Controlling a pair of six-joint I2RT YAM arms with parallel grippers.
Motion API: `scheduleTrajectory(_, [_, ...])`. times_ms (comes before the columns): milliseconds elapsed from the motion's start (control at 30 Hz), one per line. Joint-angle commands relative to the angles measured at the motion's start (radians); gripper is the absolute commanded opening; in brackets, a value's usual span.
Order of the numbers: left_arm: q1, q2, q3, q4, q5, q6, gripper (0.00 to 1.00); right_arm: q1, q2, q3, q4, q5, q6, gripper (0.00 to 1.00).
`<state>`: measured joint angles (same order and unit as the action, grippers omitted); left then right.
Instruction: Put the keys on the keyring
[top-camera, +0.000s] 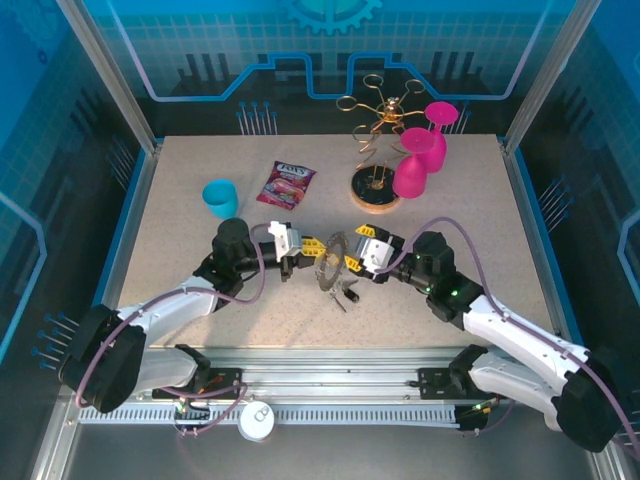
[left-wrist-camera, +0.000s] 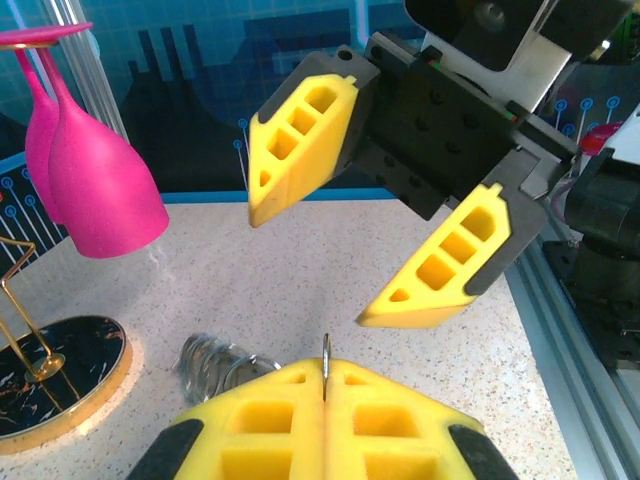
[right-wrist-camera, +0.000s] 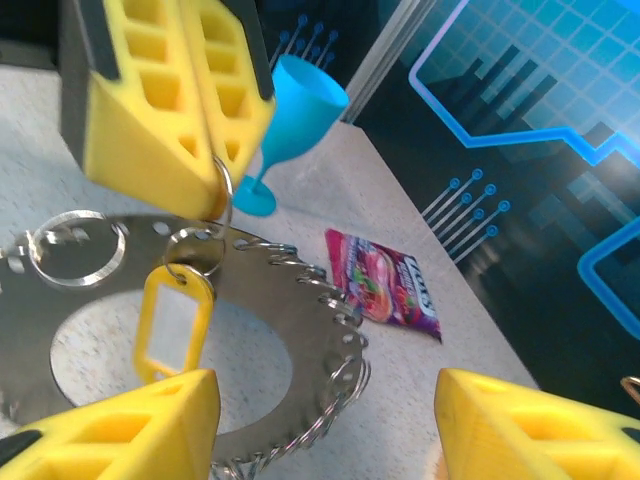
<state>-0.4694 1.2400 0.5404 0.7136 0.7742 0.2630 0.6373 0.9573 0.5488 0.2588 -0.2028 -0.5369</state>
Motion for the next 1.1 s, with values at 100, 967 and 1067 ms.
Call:
scheduleTrajectory(100, [0.015,0.033,0.000,0.146,0.122,-0.081,0.00,-0.007,0.015,0.001,-0.041,-0.219,0.164,0.58])
scheduleTrajectory(967, [0.029,0.082,0.007,0.282,0.227,-0.198,0.00,-0.014,0.354,-0.010,0.453,-0.457,0.465,0.47])
scheduleTrajectory(1067, [0.030,0.080,0.006,0.276,0.223,-0.193,0.00,-0.015,0.365,-0.015,0.489,-0.462,0.485,0.34])
